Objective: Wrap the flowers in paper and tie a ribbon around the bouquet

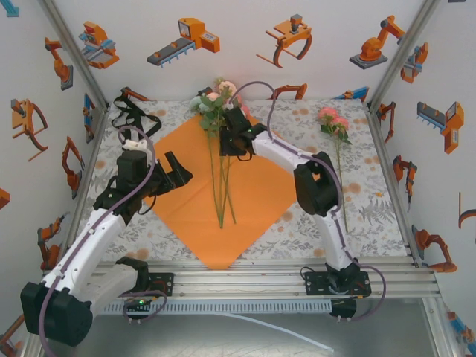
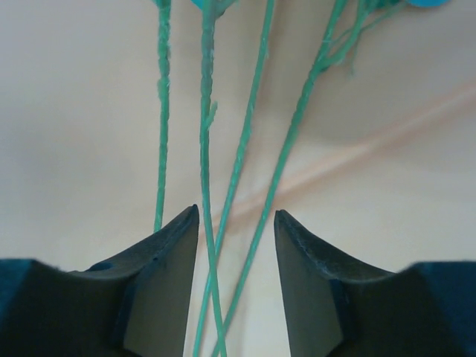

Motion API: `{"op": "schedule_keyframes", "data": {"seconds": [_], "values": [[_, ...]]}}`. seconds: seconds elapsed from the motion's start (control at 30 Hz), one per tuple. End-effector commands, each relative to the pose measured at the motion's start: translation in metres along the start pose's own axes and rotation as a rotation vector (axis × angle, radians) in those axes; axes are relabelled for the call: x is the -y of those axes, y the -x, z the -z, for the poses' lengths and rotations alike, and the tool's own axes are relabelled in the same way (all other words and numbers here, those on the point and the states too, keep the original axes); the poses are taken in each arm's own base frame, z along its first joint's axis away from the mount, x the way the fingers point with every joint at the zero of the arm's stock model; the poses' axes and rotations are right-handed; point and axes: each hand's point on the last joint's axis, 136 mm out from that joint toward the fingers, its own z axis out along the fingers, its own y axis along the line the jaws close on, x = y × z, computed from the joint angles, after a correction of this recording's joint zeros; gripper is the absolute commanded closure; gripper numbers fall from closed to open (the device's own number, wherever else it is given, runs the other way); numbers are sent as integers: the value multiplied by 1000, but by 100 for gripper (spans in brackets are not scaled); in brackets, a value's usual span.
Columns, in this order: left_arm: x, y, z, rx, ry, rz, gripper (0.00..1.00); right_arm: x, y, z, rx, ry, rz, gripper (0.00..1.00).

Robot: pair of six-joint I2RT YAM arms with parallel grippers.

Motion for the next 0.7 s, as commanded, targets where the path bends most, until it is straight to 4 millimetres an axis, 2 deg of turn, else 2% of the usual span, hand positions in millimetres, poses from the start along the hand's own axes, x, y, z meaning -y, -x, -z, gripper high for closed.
{"op": "schedule_keyframes", "data": {"seconds": [0.0,0.07,0.17,0.23,0.33,0.4,0.5,0.67], "values": [[21,4,1,4,-115,-9,3,10,50,68,133,17,33,56],[50,2,7,-5,-263,-70,8,41,62,89,176,-41,45,56],[93,-6,24,-8,-427,-199,10,115,71,113,197,-155,36,56],[117,-16,36,-10,-503,-303,10,174,70,127,183,-253,22,55],[140,-24,48,-2,-593,-380,9,258,64,141,125,-385,-14,55],[148,-25,52,7,-622,-395,8,307,56,146,70,-439,-68,54],[152,-23,53,20,-630,-397,7,356,44,143,-12,-475,-140,54],[148,-22,50,25,-597,-398,6,398,21,126,-111,-525,-202,54]]}}
